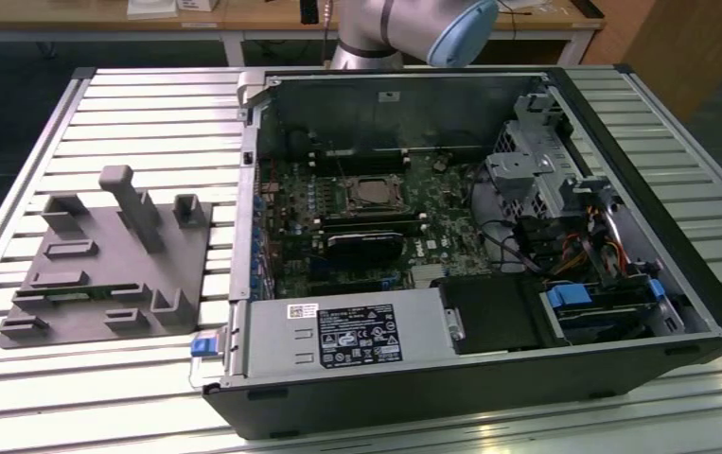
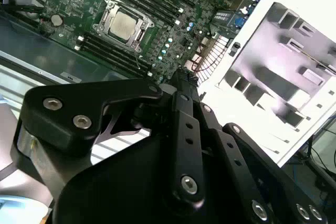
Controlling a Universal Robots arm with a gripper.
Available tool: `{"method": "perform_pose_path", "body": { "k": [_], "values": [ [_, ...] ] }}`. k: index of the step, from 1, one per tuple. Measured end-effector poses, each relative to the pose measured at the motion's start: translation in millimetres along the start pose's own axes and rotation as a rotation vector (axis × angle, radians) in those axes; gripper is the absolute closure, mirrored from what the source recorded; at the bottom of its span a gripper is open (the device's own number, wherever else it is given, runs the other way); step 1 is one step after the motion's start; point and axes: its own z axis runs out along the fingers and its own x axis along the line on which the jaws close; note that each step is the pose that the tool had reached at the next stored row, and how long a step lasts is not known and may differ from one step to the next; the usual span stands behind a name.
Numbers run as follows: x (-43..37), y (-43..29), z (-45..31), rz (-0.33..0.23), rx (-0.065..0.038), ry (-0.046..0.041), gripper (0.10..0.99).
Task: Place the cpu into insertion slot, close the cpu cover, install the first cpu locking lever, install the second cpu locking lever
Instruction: 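Install the first cpu locking lever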
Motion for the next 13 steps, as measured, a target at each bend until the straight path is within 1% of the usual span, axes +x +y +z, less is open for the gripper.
{"method": "perform_pose_path", "body": {
  "k": [3,13],
  "values": [
    [0.2,0.6,5.2,0.0,0.0,0.0,0.98],
    [0.3,0.9,7.8,0.0,0.0,0.0,0.98]
  ]
}}
